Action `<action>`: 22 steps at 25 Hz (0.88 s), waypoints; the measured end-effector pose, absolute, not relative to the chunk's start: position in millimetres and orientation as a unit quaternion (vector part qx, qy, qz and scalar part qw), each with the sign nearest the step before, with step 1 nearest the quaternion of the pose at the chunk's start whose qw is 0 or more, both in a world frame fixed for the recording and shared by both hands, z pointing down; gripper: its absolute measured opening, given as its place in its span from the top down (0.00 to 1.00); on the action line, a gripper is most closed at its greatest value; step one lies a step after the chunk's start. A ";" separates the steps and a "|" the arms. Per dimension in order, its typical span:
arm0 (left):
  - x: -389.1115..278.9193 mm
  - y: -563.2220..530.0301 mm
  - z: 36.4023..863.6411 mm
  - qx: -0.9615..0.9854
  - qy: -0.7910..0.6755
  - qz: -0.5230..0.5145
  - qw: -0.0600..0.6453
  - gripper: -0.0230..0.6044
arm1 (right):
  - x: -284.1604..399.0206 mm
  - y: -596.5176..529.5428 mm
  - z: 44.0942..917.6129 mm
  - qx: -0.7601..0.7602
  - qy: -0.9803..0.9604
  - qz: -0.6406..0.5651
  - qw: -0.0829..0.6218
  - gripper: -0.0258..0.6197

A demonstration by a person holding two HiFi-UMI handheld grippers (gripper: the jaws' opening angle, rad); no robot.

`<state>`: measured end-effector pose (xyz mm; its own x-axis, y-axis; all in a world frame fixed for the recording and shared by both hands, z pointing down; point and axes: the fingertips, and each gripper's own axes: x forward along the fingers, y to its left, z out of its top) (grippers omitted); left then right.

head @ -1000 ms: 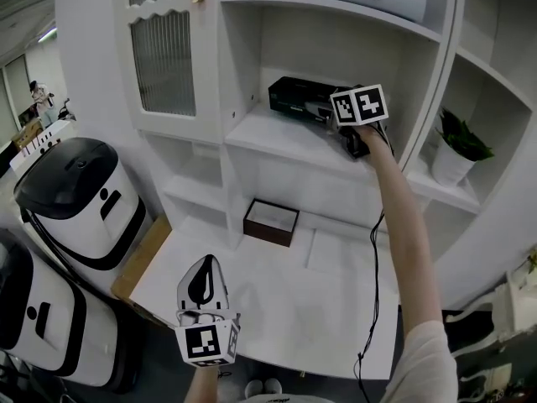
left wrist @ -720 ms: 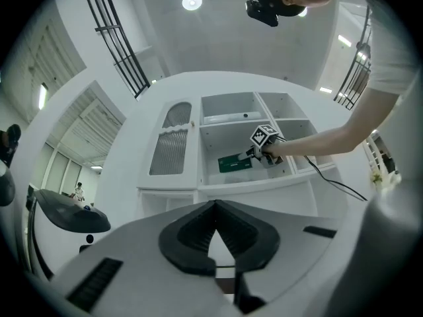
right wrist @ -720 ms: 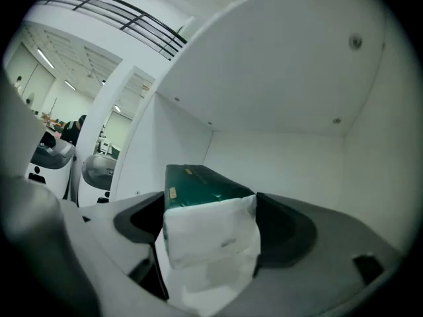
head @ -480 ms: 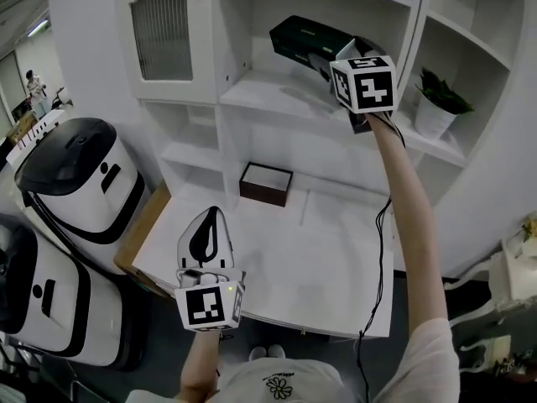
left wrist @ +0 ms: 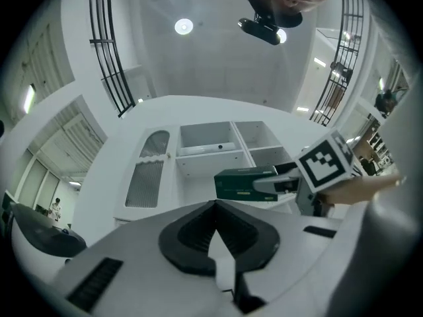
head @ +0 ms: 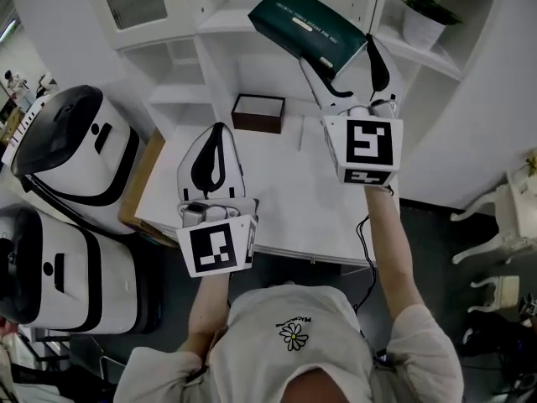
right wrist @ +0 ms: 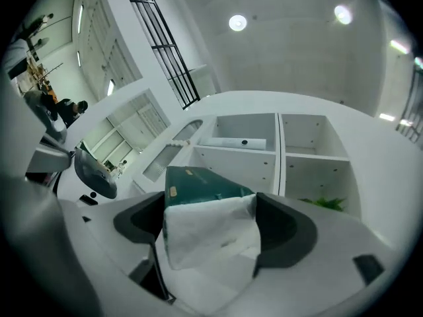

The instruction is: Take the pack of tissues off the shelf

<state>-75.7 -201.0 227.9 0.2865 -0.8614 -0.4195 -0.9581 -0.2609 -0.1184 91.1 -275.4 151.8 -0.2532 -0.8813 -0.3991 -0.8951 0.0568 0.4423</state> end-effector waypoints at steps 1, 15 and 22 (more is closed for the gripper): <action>-71.8 -198.7 231.4 -0.786 0.578 0.132 0.177 0.97 | 88.4 -261.4 163.9 -0.612 0.725 0.316 0.013 0.29; -48.3 -180.4 275.6 -0.802 0.569 0.100 0.149 0.97 | 77.3 -179.3 243.2 -0.618 0.724 0.305 0.017 0.29; -41.7 -183.3 273.4 -0.804 0.565 0.102 0.152 0.97 | 72.5 -166.4 250.9 -0.616 0.734 0.285 0.039 0.29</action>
